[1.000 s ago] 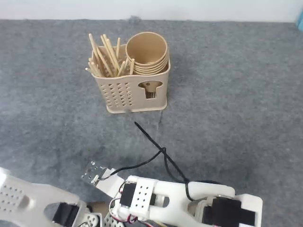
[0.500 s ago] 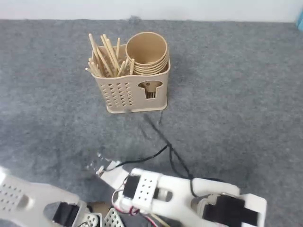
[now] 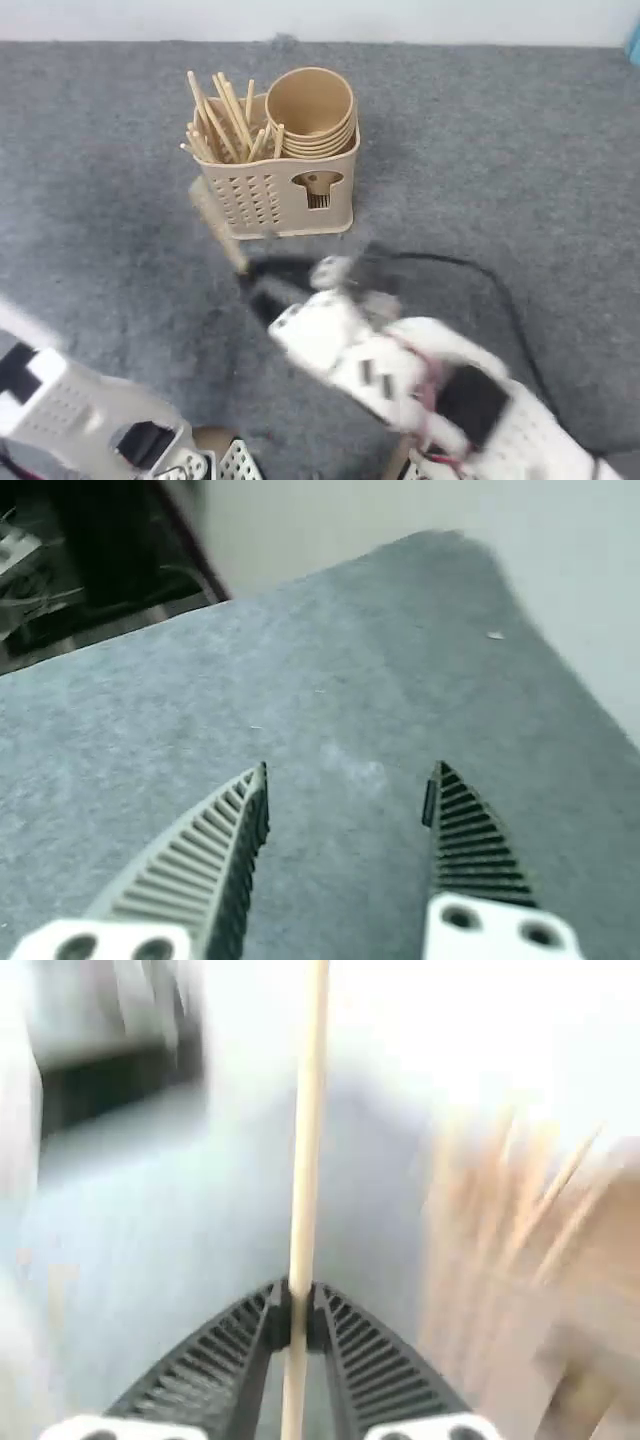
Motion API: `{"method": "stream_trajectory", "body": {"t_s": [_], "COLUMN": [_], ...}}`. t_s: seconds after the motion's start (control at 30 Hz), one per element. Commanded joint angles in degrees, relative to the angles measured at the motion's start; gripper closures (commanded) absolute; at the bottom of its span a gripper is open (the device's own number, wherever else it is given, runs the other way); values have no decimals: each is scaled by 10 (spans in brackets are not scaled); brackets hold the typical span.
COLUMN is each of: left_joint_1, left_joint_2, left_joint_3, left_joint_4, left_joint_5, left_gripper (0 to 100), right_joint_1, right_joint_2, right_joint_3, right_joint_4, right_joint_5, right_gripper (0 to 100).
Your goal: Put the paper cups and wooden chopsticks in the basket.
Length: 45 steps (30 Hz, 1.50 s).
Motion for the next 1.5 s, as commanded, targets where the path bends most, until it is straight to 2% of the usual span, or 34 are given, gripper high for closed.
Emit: {"method": "stream_trajectory", "body": {"t_s": [0.0,0.2,0.4,0.53,0.63,0.83,0.97,1.13,1.27,1.47], "left_joint_1": [74,171,248,287,291,286,286,269,245,224], "left_joint_2": [-65,-120,-214,-259,-277,-331,-405,-498,-594,-734], "left_joint_3": [-45,-51,-47,-37,-8,99,196,434,684,1084], "left_joint_4": [48,70,78,124,135,98,68,-46,-199,-449], "left_joint_5": [10,7,-4,-29,-33,-59,-60,-66,-76,-100], "left_gripper": [764,764,764,764,764,764,763,763,762,761], "right_joint_1": [60,122,177,192,204,237,246,241,240,240], "right_joint_2": [-34,-5,112,225,317,505,578,589,567,504], "right_joint_3": [-18,-19,-33,-96,-162,-309,-323,-287,-259,-253], "right_joint_4": [-120,-356,-577,-603,-605,-599,-599,-598,-584,-477], "right_joint_5": [11,12,11,7,-16,-48,-48,-64,-98,-131], "right_gripper": [991,991,991,991,991,991,991,991,991,991]}}
